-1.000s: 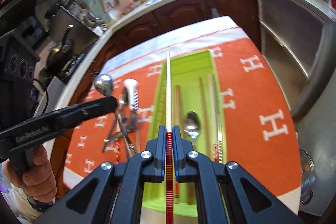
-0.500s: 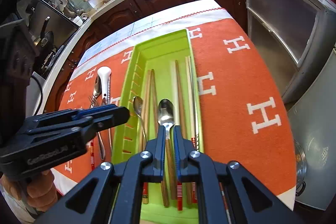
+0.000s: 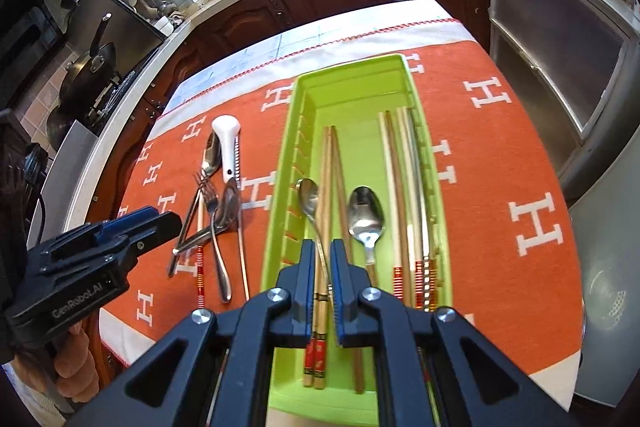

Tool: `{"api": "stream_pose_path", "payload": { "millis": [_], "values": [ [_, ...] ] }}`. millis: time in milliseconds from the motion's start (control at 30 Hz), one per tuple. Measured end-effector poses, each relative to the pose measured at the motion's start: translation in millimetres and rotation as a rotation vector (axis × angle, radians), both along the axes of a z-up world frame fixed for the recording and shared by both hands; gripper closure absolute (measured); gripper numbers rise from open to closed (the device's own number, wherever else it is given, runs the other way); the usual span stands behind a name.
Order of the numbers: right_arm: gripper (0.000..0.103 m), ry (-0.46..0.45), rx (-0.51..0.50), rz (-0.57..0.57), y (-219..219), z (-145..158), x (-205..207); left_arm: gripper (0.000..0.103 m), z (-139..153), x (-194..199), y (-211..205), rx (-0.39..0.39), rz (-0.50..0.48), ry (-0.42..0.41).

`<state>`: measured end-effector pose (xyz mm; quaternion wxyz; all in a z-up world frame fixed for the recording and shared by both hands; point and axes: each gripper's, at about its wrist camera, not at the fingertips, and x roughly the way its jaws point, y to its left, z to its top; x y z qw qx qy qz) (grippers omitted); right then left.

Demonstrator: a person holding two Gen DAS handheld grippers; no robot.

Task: Organize utensils
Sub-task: 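Carry chopstick and spoon into the green tray and open both tools, then withdraw both open tools from the tray back over the pile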

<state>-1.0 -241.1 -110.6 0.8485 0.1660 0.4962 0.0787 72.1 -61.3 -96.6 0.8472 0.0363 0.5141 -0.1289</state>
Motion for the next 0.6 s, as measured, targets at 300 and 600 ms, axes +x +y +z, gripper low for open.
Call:
{"api": "stream_pose_path", "payload": {
  "millis": [300, 600],
  "values": [
    [0.095, -0.012, -0.021, 0.056, 29.4, 7.5, -0.8, 0.046, -3.4, -3.6, 39.4, 0.041, 0.118, -0.052],
    [0.095, -0.016, -0.046, 0.109, 56.6, 10.1, 2.3, 0.043, -6.5, -3.5, 60.6, 0.07, 0.169, -0.08]
  ]
}}
